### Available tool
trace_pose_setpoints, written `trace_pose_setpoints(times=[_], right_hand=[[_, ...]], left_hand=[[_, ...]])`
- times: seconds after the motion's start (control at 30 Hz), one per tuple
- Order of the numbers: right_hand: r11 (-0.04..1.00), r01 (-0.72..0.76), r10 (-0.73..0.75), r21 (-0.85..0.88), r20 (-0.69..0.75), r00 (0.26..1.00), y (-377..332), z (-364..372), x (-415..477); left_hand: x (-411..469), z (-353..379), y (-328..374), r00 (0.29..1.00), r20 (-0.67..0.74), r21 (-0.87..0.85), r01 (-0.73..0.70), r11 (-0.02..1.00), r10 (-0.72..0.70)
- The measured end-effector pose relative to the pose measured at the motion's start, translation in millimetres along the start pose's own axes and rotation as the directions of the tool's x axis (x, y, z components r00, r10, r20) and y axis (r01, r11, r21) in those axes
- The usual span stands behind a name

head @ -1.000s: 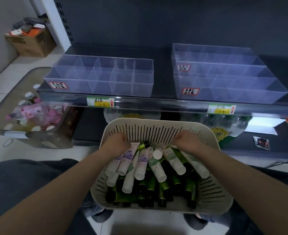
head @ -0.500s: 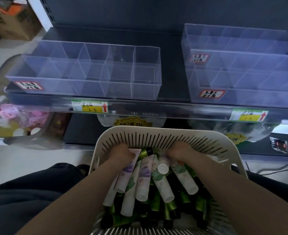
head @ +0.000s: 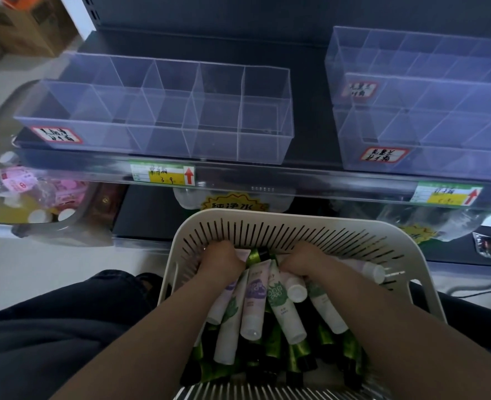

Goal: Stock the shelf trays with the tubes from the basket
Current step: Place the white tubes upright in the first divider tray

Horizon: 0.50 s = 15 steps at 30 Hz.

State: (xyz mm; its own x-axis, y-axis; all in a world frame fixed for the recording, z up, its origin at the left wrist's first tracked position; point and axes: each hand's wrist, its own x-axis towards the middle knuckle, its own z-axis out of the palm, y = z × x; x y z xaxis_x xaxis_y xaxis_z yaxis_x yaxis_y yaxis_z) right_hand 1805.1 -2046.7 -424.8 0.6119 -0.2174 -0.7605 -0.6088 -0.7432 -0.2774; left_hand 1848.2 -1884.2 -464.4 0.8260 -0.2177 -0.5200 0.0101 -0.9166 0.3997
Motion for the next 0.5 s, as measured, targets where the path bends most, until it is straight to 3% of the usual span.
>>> trace_pose_setpoints(times=[0.13, 0.37, 0.5], right_hand=[[0.992, -0.034, 0.035, 0.122, -0.012, 0.999, 4, -1, -5], [0.955, -0.086, 0.085, 0.284, 0.015, 0.996, 13, 0, -7], [0.942, -0.106, 0.1, 0.318, 0.035, 0.994, 15, -1, -12]], left_hand=[[4, 1, -3, 0.997, 0.07, -0.004, 0.03, 1.0, -0.029], [8, -5, -6, 0.968, 0.239, -0.283, 0.149, 0.948, -0.081], [5, -6, -4, 0.97, 0.232, -0.379, 0.157, 0.912, -0.071]])
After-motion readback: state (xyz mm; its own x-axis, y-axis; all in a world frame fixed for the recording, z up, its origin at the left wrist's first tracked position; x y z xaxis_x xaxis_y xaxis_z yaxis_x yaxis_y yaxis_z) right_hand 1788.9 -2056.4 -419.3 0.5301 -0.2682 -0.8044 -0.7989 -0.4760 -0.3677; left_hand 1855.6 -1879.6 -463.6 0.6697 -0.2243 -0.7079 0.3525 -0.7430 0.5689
